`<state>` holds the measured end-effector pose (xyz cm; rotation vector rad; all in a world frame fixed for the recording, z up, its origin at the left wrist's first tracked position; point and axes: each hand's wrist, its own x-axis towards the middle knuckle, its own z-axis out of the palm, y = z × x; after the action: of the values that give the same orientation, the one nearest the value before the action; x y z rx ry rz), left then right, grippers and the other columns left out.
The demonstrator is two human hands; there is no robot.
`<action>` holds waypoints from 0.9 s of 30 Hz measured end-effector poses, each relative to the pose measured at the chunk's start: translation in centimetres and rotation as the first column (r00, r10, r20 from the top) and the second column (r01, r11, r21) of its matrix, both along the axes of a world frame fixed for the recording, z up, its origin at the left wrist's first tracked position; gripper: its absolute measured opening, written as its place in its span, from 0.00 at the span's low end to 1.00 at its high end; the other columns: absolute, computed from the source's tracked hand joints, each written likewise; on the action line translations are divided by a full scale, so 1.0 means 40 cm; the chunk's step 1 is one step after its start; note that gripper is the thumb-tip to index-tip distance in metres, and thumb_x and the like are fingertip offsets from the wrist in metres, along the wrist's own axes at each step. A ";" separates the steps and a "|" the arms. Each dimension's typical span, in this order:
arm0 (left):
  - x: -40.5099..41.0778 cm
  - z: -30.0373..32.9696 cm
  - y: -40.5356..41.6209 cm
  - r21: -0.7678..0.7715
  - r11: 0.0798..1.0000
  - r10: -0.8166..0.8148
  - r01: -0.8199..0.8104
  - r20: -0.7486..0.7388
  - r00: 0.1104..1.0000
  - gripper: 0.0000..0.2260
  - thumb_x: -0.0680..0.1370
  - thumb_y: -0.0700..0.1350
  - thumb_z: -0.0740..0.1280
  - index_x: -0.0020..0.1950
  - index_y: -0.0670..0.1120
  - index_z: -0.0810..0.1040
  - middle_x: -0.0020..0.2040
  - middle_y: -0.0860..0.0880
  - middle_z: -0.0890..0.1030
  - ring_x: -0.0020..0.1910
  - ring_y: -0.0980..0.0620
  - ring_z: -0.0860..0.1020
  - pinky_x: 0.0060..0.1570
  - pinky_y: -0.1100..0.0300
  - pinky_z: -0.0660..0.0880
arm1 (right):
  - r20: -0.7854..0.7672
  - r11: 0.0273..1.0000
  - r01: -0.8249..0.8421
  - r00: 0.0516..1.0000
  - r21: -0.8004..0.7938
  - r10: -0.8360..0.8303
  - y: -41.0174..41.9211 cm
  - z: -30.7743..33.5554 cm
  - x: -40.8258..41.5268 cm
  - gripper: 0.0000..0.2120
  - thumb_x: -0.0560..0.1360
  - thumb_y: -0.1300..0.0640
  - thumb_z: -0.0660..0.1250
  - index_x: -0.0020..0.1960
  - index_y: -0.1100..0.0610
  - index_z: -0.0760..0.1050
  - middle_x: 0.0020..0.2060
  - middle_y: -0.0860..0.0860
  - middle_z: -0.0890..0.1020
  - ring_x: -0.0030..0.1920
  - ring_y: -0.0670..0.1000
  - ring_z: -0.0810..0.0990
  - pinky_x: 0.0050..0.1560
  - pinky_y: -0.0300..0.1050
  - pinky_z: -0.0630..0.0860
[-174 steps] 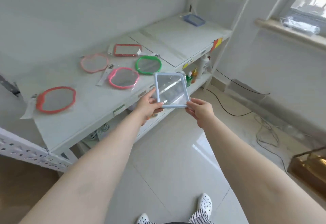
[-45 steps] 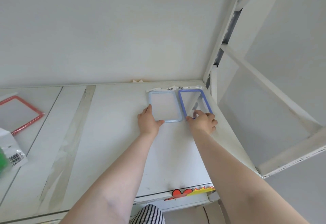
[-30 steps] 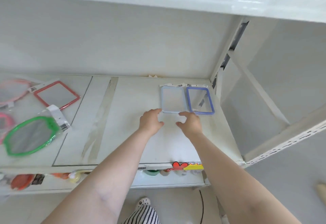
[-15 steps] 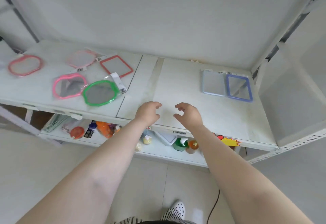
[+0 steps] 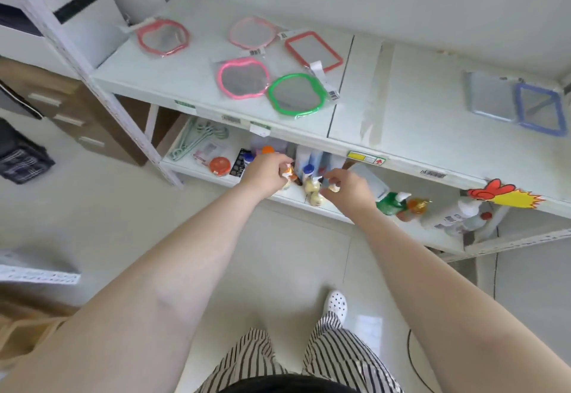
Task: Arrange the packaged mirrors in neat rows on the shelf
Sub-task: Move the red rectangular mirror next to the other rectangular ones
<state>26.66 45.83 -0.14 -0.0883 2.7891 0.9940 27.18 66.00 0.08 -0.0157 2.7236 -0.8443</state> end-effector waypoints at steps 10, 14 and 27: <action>-0.057 0.039 -0.133 0.049 0.998 0.031 -0.030 -0.009 0.999 0.22 0.69 0.40 0.67 0.64 0.51 0.77 0.58 0.50 0.83 0.60 0.50 0.79 0.61 0.54 0.75 | -0.042 0.996 -0.080 0.996 0.032 0.081 -0.163 0.034 -0.077 0.15 0.71 0.56 0.68 0.58 0.52 0.78 0.51 0.50 0.82 0.53 0.54 0.79 0.51 0.47 0.78; -0.134 0.081 -0.160 0.013 1.000 0.023 -0.023 -0.049 0.999 0.23 0.71 0.37 0.68 0.66 0.48 0.75 0.62 0.47 0.80 0.62 0.48 0.77 0.61 0.54 0.74 | -0.101 0.996 -0.088 0.991 0.036 0.091 -0.196 0.075 -0.171 0.17 0.72 0.57 0.68 0.60 0.51 0.77 0.54 0.49 0.81 0.54 0.54 0.79 0.52 0.48 0.77; -0.363 0.159 -0.284 -0.060 0.996 -0.069 0.063 -0.107 0.992 0.25 0.73 0.37 0.67 0.69 0.48 0.72 0.64 0.47 0.78 0.65 0.47 0.75 0.63 0.54 0.72 | -0.158 1.000 -0.003 0.987 0.015 0.005 -0.328 0.128 -0.389 0.20 0.73 0.54 0.70 0.64 0.53 0.75 0.58 0.49 0.81 0.58 0.51 0.78 0.56 0.44 0.74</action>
<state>12.15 34.45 6.20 0.0518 2.8989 0.9314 11.61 52.87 5.21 -0.0885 2.8758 -0.8561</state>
